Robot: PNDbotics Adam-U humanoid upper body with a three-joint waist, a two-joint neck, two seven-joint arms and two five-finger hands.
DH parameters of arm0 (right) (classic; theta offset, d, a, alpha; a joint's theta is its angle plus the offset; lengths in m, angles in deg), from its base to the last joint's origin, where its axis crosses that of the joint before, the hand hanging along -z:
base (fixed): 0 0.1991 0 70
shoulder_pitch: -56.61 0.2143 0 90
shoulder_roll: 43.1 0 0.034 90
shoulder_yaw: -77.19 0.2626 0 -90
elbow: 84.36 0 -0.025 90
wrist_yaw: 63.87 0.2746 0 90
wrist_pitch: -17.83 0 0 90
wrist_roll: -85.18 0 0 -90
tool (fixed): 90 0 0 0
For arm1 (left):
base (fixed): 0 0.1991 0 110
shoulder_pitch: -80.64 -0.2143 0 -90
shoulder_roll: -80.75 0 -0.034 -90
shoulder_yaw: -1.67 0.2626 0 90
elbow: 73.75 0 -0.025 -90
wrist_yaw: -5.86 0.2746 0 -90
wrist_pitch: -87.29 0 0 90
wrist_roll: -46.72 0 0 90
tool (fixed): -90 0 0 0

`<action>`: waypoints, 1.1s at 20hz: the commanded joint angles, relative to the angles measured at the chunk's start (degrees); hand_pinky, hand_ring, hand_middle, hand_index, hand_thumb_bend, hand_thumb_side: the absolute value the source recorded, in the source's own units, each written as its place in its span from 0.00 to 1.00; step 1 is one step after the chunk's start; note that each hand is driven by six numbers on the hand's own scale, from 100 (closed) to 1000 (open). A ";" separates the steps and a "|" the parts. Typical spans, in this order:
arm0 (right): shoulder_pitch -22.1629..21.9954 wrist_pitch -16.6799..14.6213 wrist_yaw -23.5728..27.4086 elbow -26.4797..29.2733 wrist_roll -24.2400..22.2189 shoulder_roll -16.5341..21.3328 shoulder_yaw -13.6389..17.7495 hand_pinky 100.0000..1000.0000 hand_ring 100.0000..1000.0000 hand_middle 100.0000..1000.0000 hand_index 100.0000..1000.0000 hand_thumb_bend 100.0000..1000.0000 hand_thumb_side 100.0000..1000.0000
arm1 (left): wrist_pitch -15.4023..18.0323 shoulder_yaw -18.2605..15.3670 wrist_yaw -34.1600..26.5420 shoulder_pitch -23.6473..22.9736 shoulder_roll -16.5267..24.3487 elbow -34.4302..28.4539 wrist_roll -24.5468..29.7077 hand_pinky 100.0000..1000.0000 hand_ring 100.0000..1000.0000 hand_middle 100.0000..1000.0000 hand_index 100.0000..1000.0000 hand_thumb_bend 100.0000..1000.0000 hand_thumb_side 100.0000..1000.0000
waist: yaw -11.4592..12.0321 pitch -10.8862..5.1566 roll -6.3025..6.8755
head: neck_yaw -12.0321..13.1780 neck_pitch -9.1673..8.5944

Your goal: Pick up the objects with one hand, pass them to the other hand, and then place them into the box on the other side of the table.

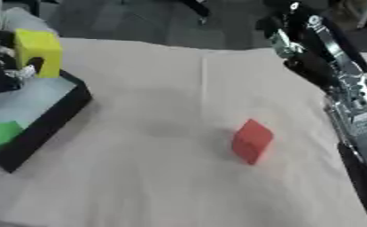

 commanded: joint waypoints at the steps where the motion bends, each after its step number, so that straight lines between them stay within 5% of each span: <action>1: 0.88 0.31 -0.68 1.00 0.32 1.63 0.58 0.81 0.76 0.54 0.85 0.00 0.50 | -1.36 -1.24 6.19 1.59 3.39 3.04 4.22 0.46 0.58 0.34 0.34 0.16 0.00 | -0.05 -0.90 0.77 | 1.00 -0.52; 13: 1.19 0.09 -1.73 1.67 0.87 1.97 0.63 0.80 0.75 0.53 0.84 0.00 0.44 | -1.64 -1.23 27.35 4.75 3.81 13.64 21.89 0.84 0.89 0.77 0.82 0.50 0.00 | -0.35 -1.03 0.19 | 2.44 -0.01; 17: 1.22 0.21 -1.76 1.77 0.96 2.06 0.76 0.80 0.74 0.53 0.84 0.00 0.45 | -2.24 -1.01 35.19 5.82 3.38 15.73 26.34 0.94 0.95 0.80 0.88 0.78 0.20 | -0.53 -0.92 -0.07 | 2.51 0.02; 22: 1.19 0.30 -1.73 1.92 0.92 2.06 0.77 0.80 0.74 0.53 0.84 0.00 0.45 | -3.59 -1.88 42.97 6.64 2.49 16.22 30.37 0.97 0.97 0.83 0.91 0.79 0.25 | -0.50 -0.90 -0.19 | 2.47 0.22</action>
